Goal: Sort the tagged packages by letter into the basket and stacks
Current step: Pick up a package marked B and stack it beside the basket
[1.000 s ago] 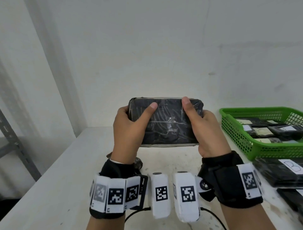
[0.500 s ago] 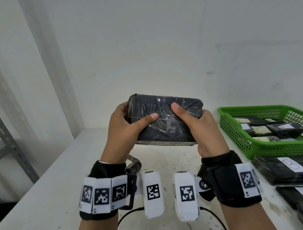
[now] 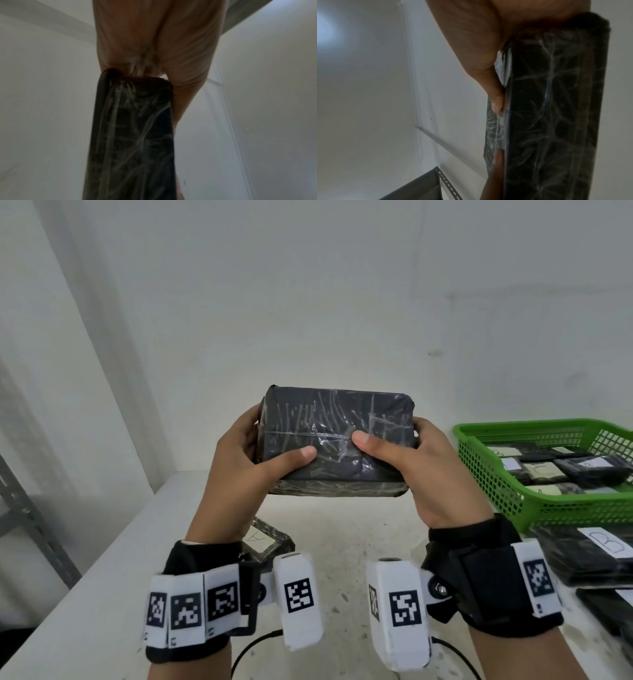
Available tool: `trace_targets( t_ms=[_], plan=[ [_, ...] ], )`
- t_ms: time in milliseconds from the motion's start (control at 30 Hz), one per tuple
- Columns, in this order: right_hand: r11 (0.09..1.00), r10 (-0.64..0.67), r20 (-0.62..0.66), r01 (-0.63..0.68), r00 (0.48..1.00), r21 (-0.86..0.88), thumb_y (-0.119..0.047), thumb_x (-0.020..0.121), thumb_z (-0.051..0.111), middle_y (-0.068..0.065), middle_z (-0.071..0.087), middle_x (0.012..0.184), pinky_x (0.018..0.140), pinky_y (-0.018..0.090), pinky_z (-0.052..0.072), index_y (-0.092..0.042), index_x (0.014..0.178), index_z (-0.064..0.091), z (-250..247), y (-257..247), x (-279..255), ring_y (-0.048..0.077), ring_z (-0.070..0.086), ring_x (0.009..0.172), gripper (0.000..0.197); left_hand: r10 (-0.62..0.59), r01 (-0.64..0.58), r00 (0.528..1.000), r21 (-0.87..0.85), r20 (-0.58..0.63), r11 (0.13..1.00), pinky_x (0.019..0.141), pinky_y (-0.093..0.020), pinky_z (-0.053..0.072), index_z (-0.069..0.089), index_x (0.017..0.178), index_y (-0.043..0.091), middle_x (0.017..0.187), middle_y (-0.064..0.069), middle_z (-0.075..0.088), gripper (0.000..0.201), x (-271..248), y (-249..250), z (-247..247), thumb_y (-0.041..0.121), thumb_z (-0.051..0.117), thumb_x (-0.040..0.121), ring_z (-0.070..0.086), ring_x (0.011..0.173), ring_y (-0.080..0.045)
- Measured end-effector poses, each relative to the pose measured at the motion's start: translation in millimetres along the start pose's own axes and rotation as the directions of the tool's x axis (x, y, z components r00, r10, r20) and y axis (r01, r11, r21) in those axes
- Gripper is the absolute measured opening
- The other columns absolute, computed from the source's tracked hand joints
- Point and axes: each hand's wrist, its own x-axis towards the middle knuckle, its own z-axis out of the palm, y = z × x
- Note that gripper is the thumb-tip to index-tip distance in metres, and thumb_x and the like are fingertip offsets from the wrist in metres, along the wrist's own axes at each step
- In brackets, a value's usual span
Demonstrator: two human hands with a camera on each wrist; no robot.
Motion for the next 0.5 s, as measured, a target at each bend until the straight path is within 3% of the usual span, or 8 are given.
trace_targets(
  t_ms=[100,233,333,433,500],
  plan=[
    [0.999,-0.035,0.043,0.036,0.998,-0.027,-0.032,0.063,0.084,-0.004,0.074,0.108,0.077,0.022,0.057,-0.015,0.126,0.055,-1,-3,-2,0.008,0.072,0.093,0.072,0.035,-0.036,0.999,-0.030,-0.021,0.999,0.077,-0.019,0.056,0.060,0.129,0.013,0.112,-0.001,0.074,0.070,1,-1,-1,0.013,0.080,0.062,0.071,0.102,-0.013],
    [0.995,-0.026,0.178,0.042,0.984,-0.088,-0.035,0.048,0.084,0.000,0.074,0.111,0.089,0.032,0.055,-0.016,0.124,0.059,-7,-8,-2,0.014,0.070,0.102,0.082,0.014,-0.015,1.000,-0.062,-0.018,0.998,0.078,-0.022,0.056,0.061,0.128,0.011,0.113,-0.004,0.073,0.078,4,-5,-11,0.022,0.087,0.055,0.071,0.104,-0.019],
    [0.989,-0.044,0.180,0.068,0.983,-0.134,-0.032,0.043,0.085,0.003,0.074,0.108,0.091,0.042,0.056,-0.017,0.123,0.059,-13,-7,-1,0.018,0.071,0.100,0.086,-0.012,0.014,1.000,-0.064,0.022,0.998,0.081,-0.023,0.055,0.060,0.128,0.012,0.117,-0.005,0.072,0.079,4,-5,-13,0.032,0.083,0.056,0.069,0.108,-0.021],
    [0.990,-0.055,0.172,0.077,0.984,-0.120,-0.029,0.044,0.085,0.005,0.073,0.108,0.089,0.037,0.057,-0.018,0.124,0.059,-14,-7,-1,0.019,0.071,0.100,0.085,-0.015,0.020,0.996,-0.060,0.086,0.998,0.081,-0.022,0.055,0.061,0.125,0.013,0.115,-0.005,0.072,0.073,4,-4,-13,0.031,0.082,0.058,0.069,0.107,-0.021],
    [0.990,-0.047,0.179,0.070,0.983,-0.121,-0.020,0.053,0.088,0.004,0.073,0.108,0.089,0.033,0.056,-0.017,0.124,0.059,-12,-5,-1,0.017,0.071,0.099,0.076,-0.011,0.015,0.997,-0.052,0.083,0.999,0.080,-0.021,0.055,0.061,0.126,0.012,0.114,-0.005,0.072,0.075,5,-5,-15,0.030,0.082,0.056,0.069,0.107,-0.020]
  ],
)
